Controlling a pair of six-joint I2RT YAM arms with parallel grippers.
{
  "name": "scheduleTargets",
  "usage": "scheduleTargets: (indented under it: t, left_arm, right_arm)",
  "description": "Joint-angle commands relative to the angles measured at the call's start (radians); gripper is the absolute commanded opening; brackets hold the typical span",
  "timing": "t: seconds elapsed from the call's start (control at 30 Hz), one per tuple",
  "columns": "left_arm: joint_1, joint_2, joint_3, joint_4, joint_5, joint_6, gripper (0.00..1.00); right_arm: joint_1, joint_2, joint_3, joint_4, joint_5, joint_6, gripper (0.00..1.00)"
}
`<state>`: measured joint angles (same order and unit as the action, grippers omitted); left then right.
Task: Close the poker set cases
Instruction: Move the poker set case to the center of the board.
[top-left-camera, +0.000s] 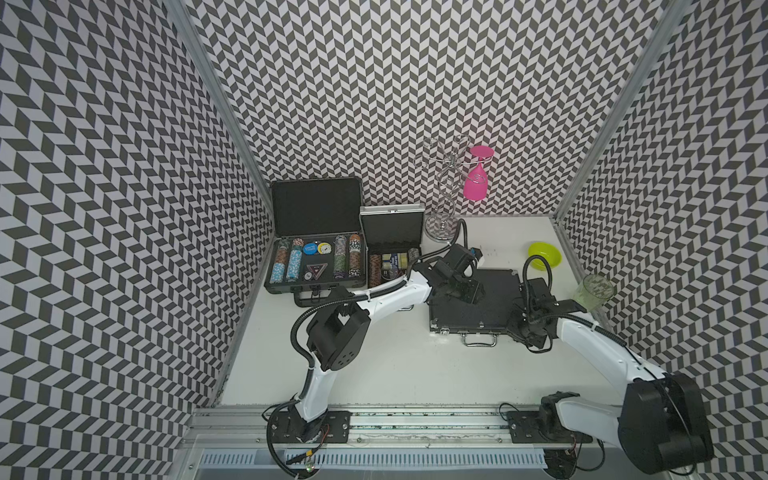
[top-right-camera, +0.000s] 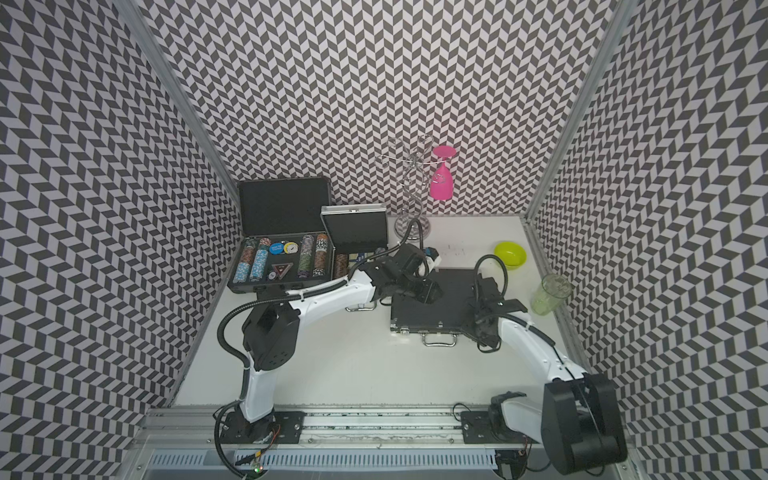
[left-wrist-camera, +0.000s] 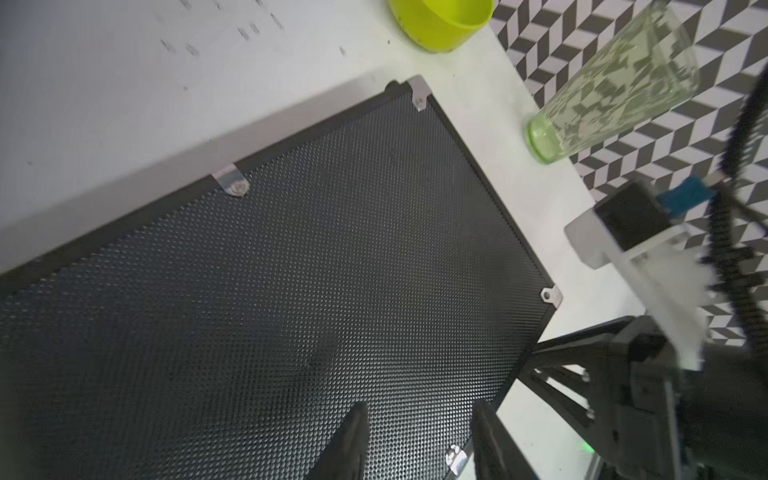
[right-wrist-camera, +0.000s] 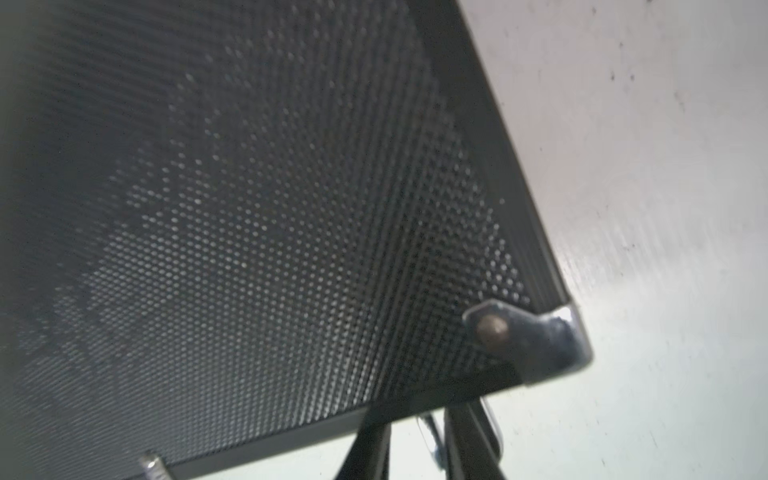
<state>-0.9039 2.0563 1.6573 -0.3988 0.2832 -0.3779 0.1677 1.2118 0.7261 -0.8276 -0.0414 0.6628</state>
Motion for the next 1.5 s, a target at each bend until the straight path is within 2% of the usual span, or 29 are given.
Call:
scheduleTargets:
  t: [0.0,0.1,0.27,0.53,0.77,0.9,1.0,1.13,1.17,1.27,1.33,1.47]
  left_arm:
    - [-0.015,0.030,0.031,-0.024,0.009,0.014,0.44]
    - [-0.016,0.061,0.059,-0.044,0.008,0.020,0.41]
    - [-0.022,0.043,0.040,-0.057,-0.029,0.018,0.37]
    - [-0.047,-0.082,-0.022,-0.058,-0.050,0.017,0.41]
    - [-0.136,-0.242,-0.236,0.065,-0.019,-0.083,0.50]
    - [-0.182,-0.215,-0.281,0.100,-0.011,-0.093,0.51]
    - [-0.191,-0.196,-0.286,0.059,-0.114,-0.093,0.54]
    - [-0.177,-0.258,-0.352,0.020,-0.275,-0.128,0.62]
    - [-0.172,-0.287,-0.387,0.023,-0.300,-0.145,0.66]
    - [-0.139,-0.375,-0.489,0.051,-0.329,-0.177,0.72]
    - [-0.104,-0.411,-0.530,0.061,-0.316,-0.182,0.75]
    - [-0.033,-0.441,-0.573,0.081,-0.253,-0.166,0.80]
  right_arm:
    - [0.004,-0.031,0.132,-0.033,0.050,-0.015,0.29]
    - [0.004,-0.032,0.196,-0.032,0.068,-0.033,0.24]
    - [0.001,0.068,0.210,-0.025,0.091,-0.077,0.01]
    - [0.002,0.154,0.038,0.062,0.026,-0.099,0.00]
    - [0.001,0.185,-0.029,0.117,0.002,-0.094,0.00]
    - [0.002,0.189,-0.028,0.128,-0.004,-0.094,0.00]
    - [0.001,0.188,-0.021,0.139,0.001,-0.095,0.00]
    - [0.002,0.183,0.043,0.117,0.026,-0.108,0.00]
    - [0.001,0.178,0.068,0.110,0.037,-0.111,0.07]
    - [0.002,0.168,0.156,0.080,0.075,-0.125,0.41]
    - [-0.001,0.181,0.217,0.046,0.119,-0.139,0.52]
    - [-0.029,0.186,0.279,0.028,0.174,-0.160,0.64]
